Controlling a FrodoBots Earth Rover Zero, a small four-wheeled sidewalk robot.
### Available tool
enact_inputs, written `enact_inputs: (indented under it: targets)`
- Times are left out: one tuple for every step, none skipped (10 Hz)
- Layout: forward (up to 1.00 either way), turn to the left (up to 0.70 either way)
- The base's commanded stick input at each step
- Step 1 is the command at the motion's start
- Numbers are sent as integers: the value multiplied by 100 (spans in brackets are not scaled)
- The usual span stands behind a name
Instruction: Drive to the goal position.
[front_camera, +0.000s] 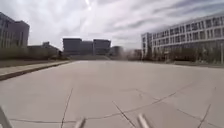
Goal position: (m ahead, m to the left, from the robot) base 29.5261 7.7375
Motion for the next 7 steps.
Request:
enact_inputs:
  targets:
    - [100,0]
    - [100,0]
    - [100,0]
    - [100,0]
    - [100,0]
    - [100,0]
    - [100,0]
